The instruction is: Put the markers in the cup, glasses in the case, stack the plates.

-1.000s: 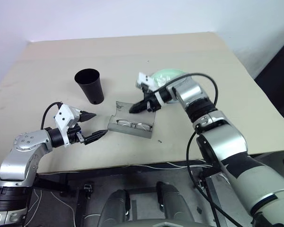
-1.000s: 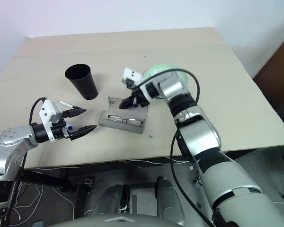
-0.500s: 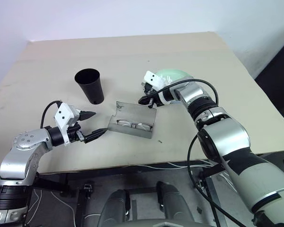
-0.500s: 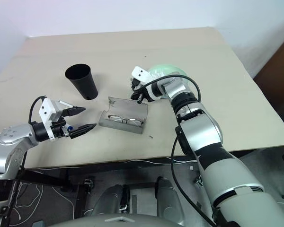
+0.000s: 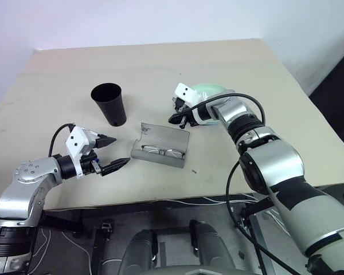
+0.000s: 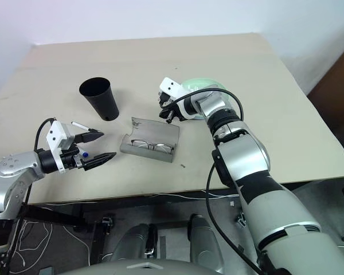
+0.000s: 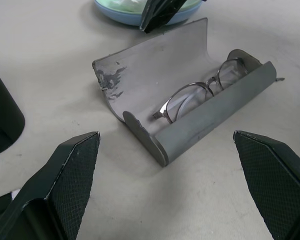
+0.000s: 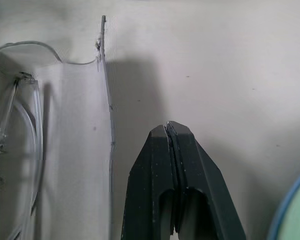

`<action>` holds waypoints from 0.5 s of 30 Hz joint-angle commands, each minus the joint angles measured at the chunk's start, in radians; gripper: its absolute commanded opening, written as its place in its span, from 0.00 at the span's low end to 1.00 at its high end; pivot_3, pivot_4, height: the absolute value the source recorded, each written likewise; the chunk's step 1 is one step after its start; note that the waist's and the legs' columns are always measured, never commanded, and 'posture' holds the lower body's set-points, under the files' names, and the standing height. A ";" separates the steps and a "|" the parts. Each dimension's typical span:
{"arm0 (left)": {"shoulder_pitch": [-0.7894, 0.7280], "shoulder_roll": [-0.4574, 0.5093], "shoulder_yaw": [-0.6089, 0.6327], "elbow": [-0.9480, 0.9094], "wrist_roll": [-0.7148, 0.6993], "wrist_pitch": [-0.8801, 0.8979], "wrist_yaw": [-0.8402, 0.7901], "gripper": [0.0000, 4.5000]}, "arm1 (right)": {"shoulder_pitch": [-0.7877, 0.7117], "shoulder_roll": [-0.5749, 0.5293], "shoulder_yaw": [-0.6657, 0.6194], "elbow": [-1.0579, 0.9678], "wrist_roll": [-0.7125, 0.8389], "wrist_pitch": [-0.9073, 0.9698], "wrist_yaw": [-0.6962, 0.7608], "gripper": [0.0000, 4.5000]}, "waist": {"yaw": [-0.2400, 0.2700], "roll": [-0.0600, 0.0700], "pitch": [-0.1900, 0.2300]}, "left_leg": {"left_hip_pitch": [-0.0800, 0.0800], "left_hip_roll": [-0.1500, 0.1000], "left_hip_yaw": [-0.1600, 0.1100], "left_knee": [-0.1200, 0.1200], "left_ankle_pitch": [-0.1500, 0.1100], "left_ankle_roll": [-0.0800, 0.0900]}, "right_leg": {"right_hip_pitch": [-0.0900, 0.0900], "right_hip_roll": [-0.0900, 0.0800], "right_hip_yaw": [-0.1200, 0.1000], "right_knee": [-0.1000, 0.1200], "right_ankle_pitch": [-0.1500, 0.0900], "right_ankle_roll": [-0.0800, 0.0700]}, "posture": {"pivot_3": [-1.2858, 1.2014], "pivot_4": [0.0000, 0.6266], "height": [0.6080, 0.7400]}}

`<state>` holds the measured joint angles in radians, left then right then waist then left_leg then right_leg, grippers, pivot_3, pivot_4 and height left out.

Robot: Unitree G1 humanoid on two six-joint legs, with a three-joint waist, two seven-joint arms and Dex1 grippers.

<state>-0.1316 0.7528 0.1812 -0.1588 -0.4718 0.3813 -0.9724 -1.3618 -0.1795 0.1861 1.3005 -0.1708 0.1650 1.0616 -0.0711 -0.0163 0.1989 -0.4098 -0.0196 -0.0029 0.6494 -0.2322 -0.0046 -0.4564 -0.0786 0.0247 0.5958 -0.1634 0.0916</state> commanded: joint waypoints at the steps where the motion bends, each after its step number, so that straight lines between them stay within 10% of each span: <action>1: -0.012 0.010 0.026 -0.036 -0.017 0.000 0.003 1.00 | 0.012 -0.003 0.032 -0.006 -0.040 -0.032 0.002 0.01 | 0.000 0.000 0.000 | 0.000 0.000 0.000 0.000 0.000 0.000 | 0.000 0.000 0.000 0.000 0.000 0.000 | 0.52 0.24 0.95; 15: -0.009 0.013 0.035 -0.037 -0.016 0.000 0.003 1.00 | 0.032 -0.020 0.042 -0.155 0.009 0.021 0.335 0.01 | 0.000 0.000 0.000 | 0.000 0.000 0.000 0.000 0.000 0.000 | 0.000 0.001 0.000 0.000 0.001 0.002 | 0.52 0.24 0.95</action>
<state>-0.1319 0.7529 0.1839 -0.1682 -0.4722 0.3861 -0.9701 -1.3097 -0.1880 0.2427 1.2058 -0.1887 0.1742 1.3633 -0.0707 -0.0163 0.1989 -0.4097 -0.0195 -0.0032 0.6497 -0.2322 -0.0046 -0.4565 -0.0778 0.0246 0.5963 -0.1625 0.0931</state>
